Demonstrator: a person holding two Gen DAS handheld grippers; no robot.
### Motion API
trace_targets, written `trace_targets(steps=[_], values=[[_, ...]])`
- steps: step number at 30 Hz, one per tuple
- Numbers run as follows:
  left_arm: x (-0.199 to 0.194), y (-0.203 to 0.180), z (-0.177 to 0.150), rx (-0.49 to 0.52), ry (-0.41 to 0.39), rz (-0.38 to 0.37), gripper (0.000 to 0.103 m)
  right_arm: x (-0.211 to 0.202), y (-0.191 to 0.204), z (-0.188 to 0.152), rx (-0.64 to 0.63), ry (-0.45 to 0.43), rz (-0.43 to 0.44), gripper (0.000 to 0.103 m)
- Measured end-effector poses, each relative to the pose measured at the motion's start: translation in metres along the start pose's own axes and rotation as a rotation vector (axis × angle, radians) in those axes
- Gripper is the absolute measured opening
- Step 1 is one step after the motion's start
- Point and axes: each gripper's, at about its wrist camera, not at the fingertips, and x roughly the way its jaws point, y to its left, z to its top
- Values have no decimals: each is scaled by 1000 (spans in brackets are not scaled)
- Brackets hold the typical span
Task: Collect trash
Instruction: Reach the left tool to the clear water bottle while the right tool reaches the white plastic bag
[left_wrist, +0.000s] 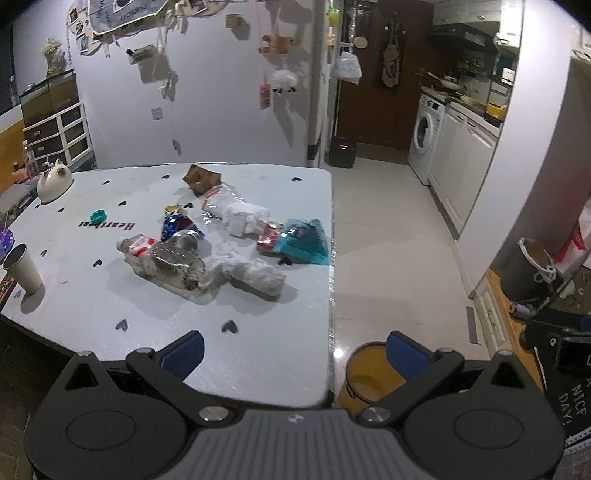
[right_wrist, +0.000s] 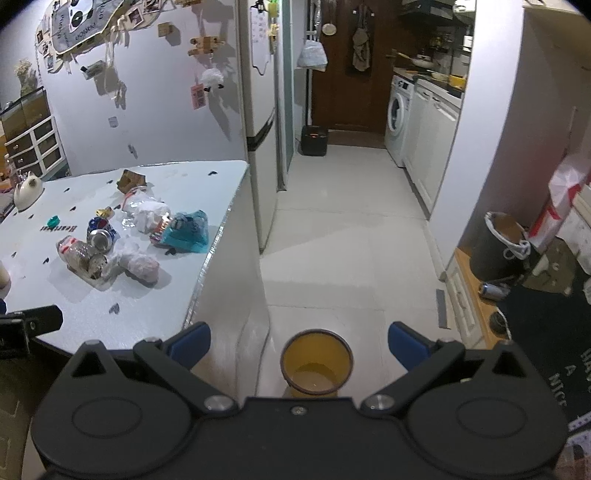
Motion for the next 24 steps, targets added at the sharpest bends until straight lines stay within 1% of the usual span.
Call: trace_targets(steps=[4,6,14,20,22,24], values=[[24,36,19,0,-2,19,103,24,23,15,13,-12,18,103],[35,58,31,2,-17,33,103,35,37,24,28,-21,26,103],[86,144,89,48,-56,57,103,95,111,67,98,-40,76,103],[134,198,117,11,-32,63,103,142,165,93,95,-53,86,103],[153,213,124,-24,-13,65,103,157,182,99,73,-58,90,103],[171,225,128,-55,13,57,103,171,198,101,28,-72,121,103]])
